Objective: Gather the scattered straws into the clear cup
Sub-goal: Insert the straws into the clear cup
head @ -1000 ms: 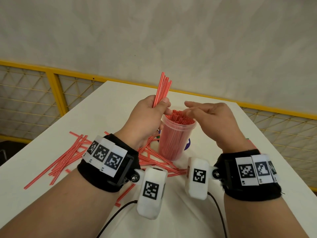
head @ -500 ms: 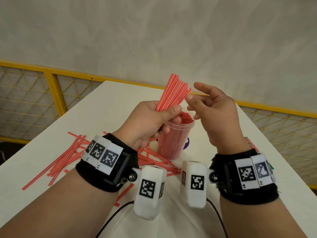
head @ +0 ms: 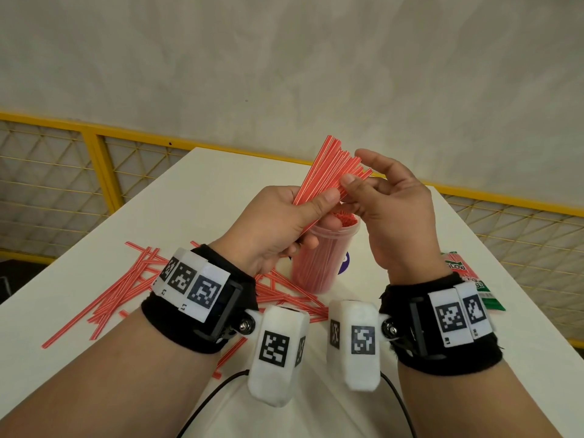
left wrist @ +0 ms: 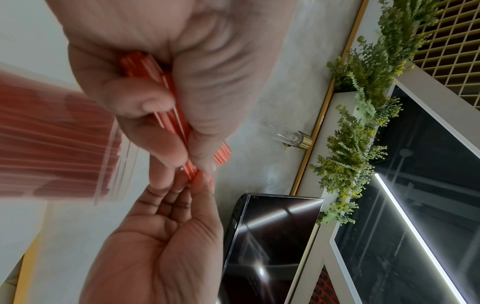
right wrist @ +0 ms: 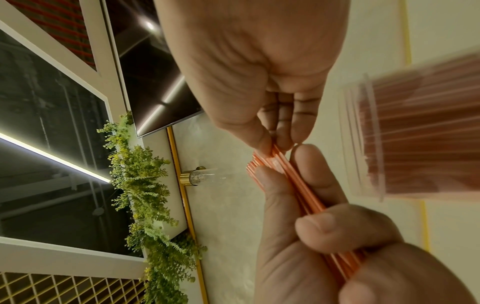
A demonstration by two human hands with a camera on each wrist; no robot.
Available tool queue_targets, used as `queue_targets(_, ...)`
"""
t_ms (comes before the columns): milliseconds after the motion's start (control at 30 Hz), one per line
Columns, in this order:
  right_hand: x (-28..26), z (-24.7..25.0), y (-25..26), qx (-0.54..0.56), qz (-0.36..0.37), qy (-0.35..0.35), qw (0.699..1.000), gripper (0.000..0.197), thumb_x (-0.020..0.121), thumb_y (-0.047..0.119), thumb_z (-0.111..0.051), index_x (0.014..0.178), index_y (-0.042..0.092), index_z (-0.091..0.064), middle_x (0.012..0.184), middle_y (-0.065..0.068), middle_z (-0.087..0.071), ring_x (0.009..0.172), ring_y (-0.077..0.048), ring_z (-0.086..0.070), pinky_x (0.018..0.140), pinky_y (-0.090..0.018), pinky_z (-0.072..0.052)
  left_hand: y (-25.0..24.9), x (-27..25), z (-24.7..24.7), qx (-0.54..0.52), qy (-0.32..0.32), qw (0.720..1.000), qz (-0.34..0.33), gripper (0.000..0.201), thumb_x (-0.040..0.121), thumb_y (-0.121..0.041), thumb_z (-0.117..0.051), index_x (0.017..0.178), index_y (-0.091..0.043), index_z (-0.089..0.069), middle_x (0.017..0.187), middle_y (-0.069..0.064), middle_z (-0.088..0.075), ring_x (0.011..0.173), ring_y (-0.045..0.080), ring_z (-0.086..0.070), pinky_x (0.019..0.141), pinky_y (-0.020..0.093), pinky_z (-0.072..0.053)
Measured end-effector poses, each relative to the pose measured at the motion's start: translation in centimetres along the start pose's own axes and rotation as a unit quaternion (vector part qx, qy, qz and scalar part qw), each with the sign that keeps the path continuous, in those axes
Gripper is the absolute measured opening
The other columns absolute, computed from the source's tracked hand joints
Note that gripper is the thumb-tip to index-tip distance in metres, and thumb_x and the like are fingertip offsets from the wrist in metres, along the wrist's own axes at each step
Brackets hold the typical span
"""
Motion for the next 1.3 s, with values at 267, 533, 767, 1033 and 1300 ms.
queue_targets(267, 0.1, 0.3, -0.3, 0.021, -0.003, -0.018, 1.000, 0.031, 0.082, 0.004, -0.073, 0.109, 0.019, -0.067, 0.073, -0.010, -0.069, 0.063, -0.019, -0.067, 0.061, -0.027, -0.054, -0.2, -0.1, 0.2, 0.003, -0.010, 1.000, -0.009, 0.030, 0.088, -0.048, -0.063, 0.096, -0.020, -0.070, 0.084, 0.004, -0.076, 0.046, 0.008, -0.057, 0.036, 0.016, -0.035)
queue_targets(533, -0.2, 0.1, -0.1, 0.023, -0.004, -0.017, 1.000, 0.031, 0.081, 0.008, -0.075, 0.109, 0.021, -0.067, 0.079, -0.011, -0.074, 0.072, -0.024, -0.070, 0.066, -0.032, -0.057, -0.2, -0.1, 0.6, -0.007, -0.040, 0.999, -0.010, 0.022, 0.086, -0.039, -0.070, 0.098, -0.021, -0.070, 0.082, 0.005, -0.076, 0.046, 0.010, -0.059, 0.037, 0.016, -0.035)
queue_targets(767, -0.1, 0.5, -0.2, 0.046, 0.001, -0.027, 0.999, 0.031, 0.081, 0.006, -0.074, 0.107, 0.022, -0.068, 0.068, -0.003, -0.070, 0.066, -0.018, -0.069, 0.061, -0.027, -0.054, -0.4, -0.2, 0.5, -0.008, -0.037, 0.999, -0.011, 0.025, 0.088, -0.043, -0.067, 0.096, -0.021, -0.070, 0.083, 0.004, -0.076, 0.047, 0.010, -0.060, 0.037, 0.017, -0.036)
queue_targets(1033, 0.0, 4.1, 1.2, 0.119, 0.073, -0.155, 0.978, 0.031, 0.084, 0.001, -0.070, 0.110, 0.017, -0.065, 0.063, 0.002, -0.066, 0.072, -0.016, -0.067, 0.070, -0.028, -0.054, -1.0, -0.3, 2.9, 0.003, -0.122, 0.992, -0.033, 0.019, 0.092, -0.040, -0.062, 0.093, -0.022, -0.071, 0.084, -0.002, -0.075, 0.042, 0.010, -0.057, 0.033, 0.018, -0.032)
queue_targets(1300, -0.4, 4.6, 2.9, -0.036, 0.165, -0.173, 0.970, 0.034, 0.084, 0.006, -0.070, 0.105, 0.032, -0.067, 0.068, 0.000, -0.065, 0.070, -0.013, -0.064, 0.075, -0.035, -0.057, -1.0, -0.2, 2.9, 0.031, -0.129, 0.991, -0.034, 0.018, 0.093, -0.040, -0.060, 0.089, -0.026, -0.071, 0.084, -0.005, -0.074, 0.041, 0.006, -0.050, 0.034, 0.017, -0.033)
Point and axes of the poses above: each hand's wrist, its own x-axis towards the middle knuckle, its own z-axis out of the back of the hand, y = z × x, the point moved 10 cm from there along x, towards the middle knuckle
